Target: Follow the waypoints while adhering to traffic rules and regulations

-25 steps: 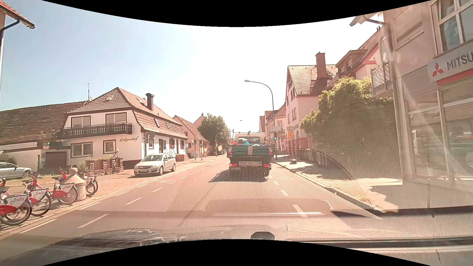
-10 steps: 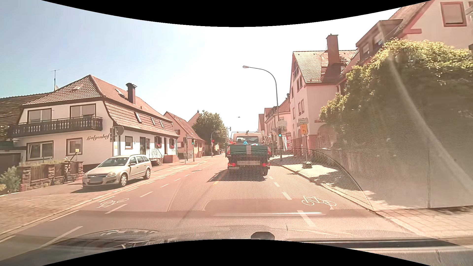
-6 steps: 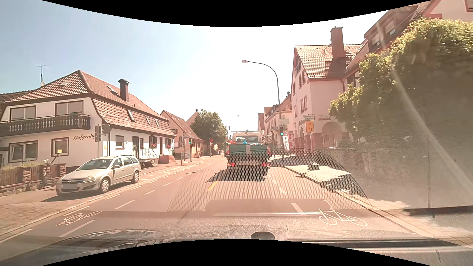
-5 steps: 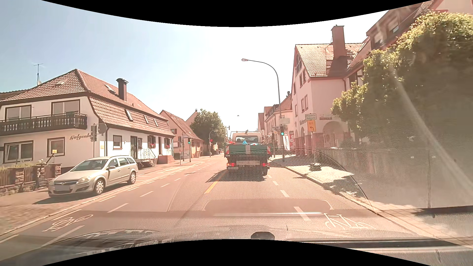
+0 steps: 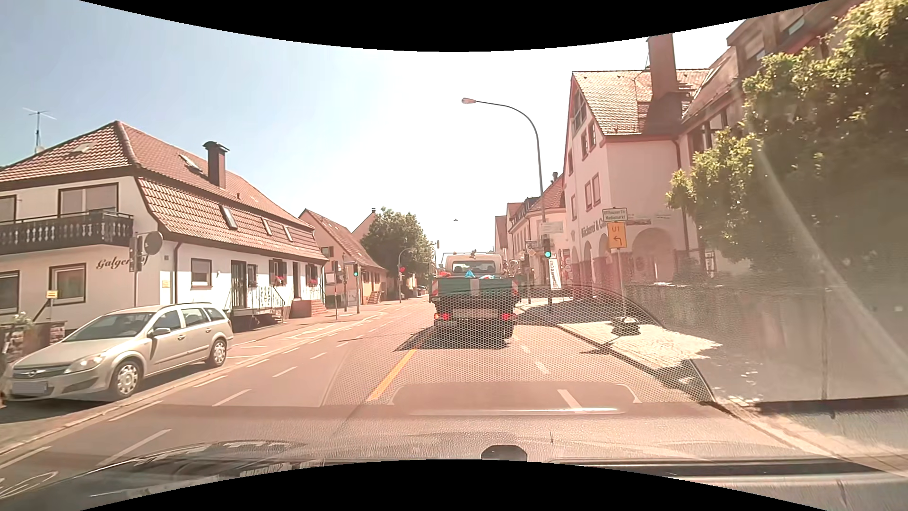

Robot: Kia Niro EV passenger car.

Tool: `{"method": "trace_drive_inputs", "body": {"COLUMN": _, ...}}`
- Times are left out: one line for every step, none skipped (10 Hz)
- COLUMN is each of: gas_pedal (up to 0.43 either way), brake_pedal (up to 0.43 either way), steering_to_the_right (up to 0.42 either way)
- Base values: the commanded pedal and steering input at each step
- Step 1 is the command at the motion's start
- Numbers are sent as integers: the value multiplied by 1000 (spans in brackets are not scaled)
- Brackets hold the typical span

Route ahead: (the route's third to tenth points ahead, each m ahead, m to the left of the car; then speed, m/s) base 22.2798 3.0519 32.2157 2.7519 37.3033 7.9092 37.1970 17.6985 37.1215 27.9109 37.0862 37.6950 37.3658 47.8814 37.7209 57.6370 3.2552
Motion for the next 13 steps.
{"method": "trace_drive_inputs", "body": {"gas_pedal": 8, "brake_pedal": 0, "steering_to_the_right": 3}}
{"method": "trace_drive_inputs", "body": {"gas_pedal": 8, "brake_pedal": 0, "steering_to_the_right": 3}}
{"method": "trace_drive_inputs", "body": {"gas_pedal": 8, "brake_pedal": 0, "steering_to_the_right": 3}}
{"method": "trace_drive_inputs", "body": {"gas_pedal": 20, "brake_pedal": 0, "steering_to_the_right": 3}}
{"method": "trace_drive_inputs", "body": {"gas_pedal": 20, "brake_pedal": 0, "steering_to_the_right": 3}}
{"method": "trace_drive_inputs", "body": {"gas_pedal": 20, "brake_pedal": 0, "steering_to_the_right": 3}}
{"method": "trace_drive_inputs", "body": {"gas_pedal": 20, "brake_pedal": 0, "steering_to_the_right": 3}}
{"method": "trace_drive_inputs", "body": {"gas_pedal": 20, "brake_pedal": 0, "steering_to_the_right": 3}}
{"method": "trace_drive_inputs", "body": {"gas_pedal": 20, "brake_pedal": 0, "steering_to_the_right": 3}}
{"method": "trace_drive_inputs", "body": {"gas_pedal": 20, "brake_pedal": 0, "steering_to_the_right": 3}}
{"method": "trace_drive_inputs", "body": {"gas_pedal": 20, "brake_pedal": 0, "steering_to_the_right": 3}}
{"method": "trace_drive_inputs", "body": {"gas_pedal": 20, "brake_pedal": 0, "steering_to_the_right": 3}}
{"method": "trace_drive_inputs", "body": {"gas_pedal": 20, "brake_pedal": 0, "steering_to_the_right": 3}}
